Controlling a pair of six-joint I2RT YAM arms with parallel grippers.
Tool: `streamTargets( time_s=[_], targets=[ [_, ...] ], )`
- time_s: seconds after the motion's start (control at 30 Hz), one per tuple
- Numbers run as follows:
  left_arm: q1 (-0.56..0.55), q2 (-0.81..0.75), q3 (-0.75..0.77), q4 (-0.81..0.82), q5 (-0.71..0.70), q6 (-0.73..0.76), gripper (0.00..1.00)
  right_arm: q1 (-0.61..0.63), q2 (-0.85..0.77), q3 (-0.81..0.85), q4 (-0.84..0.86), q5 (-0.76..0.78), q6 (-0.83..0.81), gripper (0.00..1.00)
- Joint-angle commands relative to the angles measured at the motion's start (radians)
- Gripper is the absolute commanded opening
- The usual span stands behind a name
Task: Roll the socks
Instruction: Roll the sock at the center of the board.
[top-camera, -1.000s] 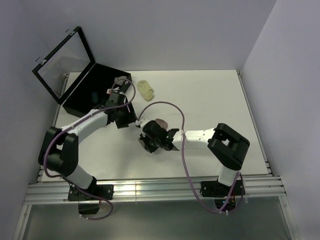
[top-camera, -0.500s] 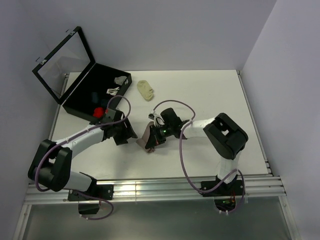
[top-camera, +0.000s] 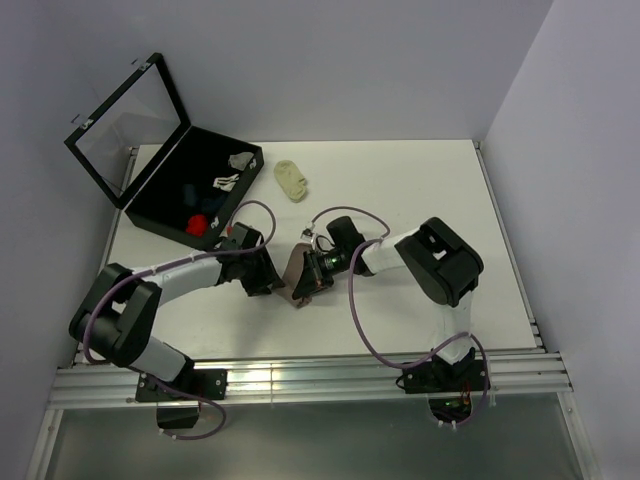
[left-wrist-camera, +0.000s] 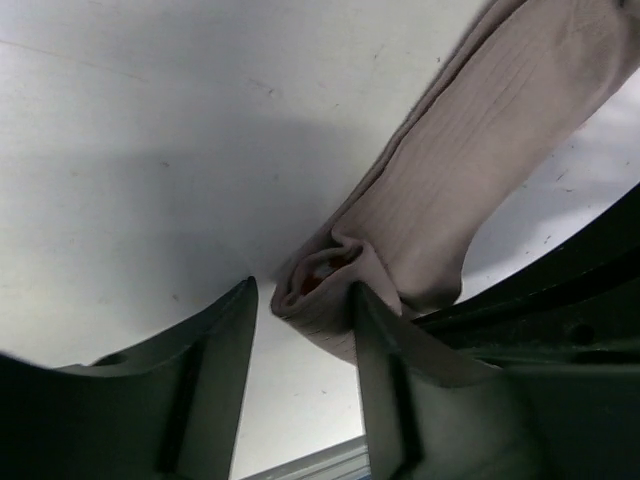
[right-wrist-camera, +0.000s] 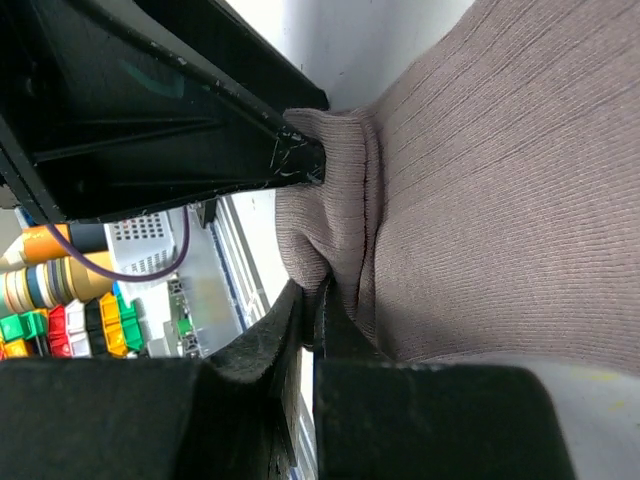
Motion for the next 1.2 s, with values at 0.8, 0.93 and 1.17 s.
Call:
streamTargets(
  time_s=[0.8, 0.93, 1.17],
  targets=[
    [-0.020, 0.314, 0.385, -0.273, -0.052, 0.256, 0.14, 0.375, -0.365, 0.070, -0.374, 1.115, -0.490, 0.59],
    [-0.020, 0.360, 0.459, -0.315, -0.056, 0.302, 0.14, 0.446, -0.327, 0.080, -0.362, 1.238, -0.518, 0.59],
    [-0.020, 0.400, 0.521, -0.348, -0.049, 0.353, 0.15, 0.497, -0.259, 0.097, -0.330, 1.343, -0.558, 0.59]
  ],
)
